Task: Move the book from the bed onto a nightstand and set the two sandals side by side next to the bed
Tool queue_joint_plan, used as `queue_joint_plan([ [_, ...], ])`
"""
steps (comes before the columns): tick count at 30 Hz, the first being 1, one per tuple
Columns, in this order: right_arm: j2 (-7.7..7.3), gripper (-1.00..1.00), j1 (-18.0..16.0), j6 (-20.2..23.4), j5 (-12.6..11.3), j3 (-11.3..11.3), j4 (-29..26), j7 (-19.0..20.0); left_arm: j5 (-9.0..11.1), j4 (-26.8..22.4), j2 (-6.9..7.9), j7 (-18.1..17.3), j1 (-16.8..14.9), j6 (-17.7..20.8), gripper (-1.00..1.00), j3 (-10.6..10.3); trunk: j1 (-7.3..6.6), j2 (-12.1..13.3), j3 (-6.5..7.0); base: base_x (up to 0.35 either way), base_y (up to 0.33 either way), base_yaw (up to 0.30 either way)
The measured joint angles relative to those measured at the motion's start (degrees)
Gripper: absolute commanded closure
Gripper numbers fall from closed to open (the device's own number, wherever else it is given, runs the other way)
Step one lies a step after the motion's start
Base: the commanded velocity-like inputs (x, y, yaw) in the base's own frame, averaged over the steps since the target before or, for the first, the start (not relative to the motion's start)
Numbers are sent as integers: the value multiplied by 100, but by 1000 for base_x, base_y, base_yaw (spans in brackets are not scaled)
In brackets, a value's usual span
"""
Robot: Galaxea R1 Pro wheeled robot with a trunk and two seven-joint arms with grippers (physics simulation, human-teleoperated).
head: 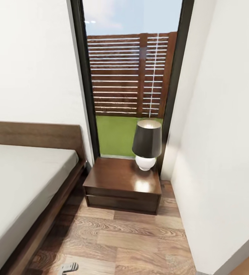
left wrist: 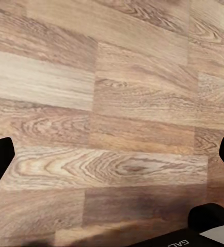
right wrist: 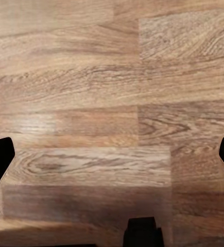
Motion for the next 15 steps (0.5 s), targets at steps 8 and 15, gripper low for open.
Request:
queue_joint_plan([
  [8,0,-100,0,0,0,0,-2,5,-8,0,0,0,0,3,-100,0,3,0,0,132,0,0],
  [15,0,-100,-1,8,0,0,-1,30,-7,-1,0,-1,1,2,-100,0,3,0,-6,7,0,121],
])
